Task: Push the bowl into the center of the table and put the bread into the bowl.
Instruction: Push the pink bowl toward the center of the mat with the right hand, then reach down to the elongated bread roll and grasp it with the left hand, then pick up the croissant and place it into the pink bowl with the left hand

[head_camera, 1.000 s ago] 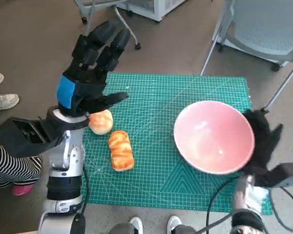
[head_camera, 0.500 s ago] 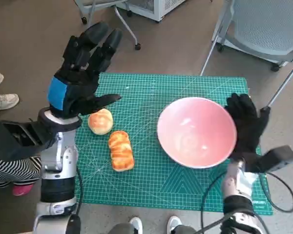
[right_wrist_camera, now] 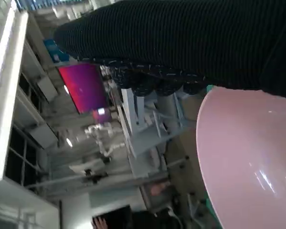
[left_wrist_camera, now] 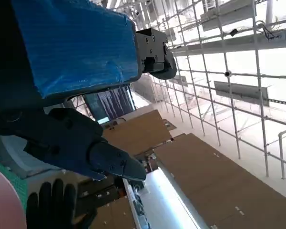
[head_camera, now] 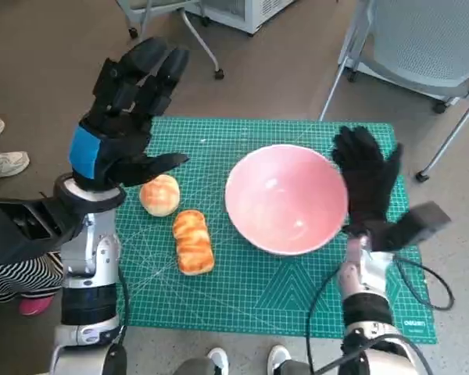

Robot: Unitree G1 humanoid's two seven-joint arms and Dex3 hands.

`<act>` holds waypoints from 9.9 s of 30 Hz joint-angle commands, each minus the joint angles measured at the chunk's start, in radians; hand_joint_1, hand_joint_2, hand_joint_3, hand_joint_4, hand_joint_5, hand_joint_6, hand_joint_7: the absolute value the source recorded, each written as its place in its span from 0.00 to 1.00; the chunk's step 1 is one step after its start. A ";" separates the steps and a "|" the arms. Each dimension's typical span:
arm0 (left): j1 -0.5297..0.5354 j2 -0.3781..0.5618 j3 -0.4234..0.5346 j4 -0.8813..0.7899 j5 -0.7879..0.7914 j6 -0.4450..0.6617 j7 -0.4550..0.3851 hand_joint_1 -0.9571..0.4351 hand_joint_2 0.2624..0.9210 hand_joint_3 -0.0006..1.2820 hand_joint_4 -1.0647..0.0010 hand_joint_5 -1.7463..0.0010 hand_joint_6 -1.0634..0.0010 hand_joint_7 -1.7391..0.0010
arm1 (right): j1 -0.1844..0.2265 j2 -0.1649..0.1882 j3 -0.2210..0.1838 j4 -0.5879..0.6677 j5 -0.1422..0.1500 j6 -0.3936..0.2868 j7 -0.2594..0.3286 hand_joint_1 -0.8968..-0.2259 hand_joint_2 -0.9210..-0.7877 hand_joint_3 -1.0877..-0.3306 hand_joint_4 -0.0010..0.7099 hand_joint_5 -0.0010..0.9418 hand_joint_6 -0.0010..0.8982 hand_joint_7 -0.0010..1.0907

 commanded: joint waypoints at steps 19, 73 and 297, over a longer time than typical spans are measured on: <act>0.021 -0.006 -0.011 -0.024 0.006 -0.011 0.020 0.53 1.00 0.04 0.84 1.00 1.00 0.69 | -0.042 -0.077 0.022 -0.040 -0.042 0.029 -0.050 0.45 0.00 0.31 0.12 0.01 0.02 0.40; -0.077 0.342 -0.038 0.033 0.138 -0.137 -0.274 0.57 0.94 0.01 0.76 0.98 0.96 0.64 | 0.245 -0.142 0.190 -0.961 -0.156 0.195 -0.076 0.32 0.00 0.55 0.28 0.03 0.07 0.52; -0.553 0.106 -0.616 0.722 0.870 -0.430 0.001 0.60 0.81 0.01 0.88 0.99 0.77 0.88 | 0.343 -0.162 0.144 -1.045 -0.074 0.234 -0.082 0.33 0.00 0.52 0.25 0.00 0.03 0.52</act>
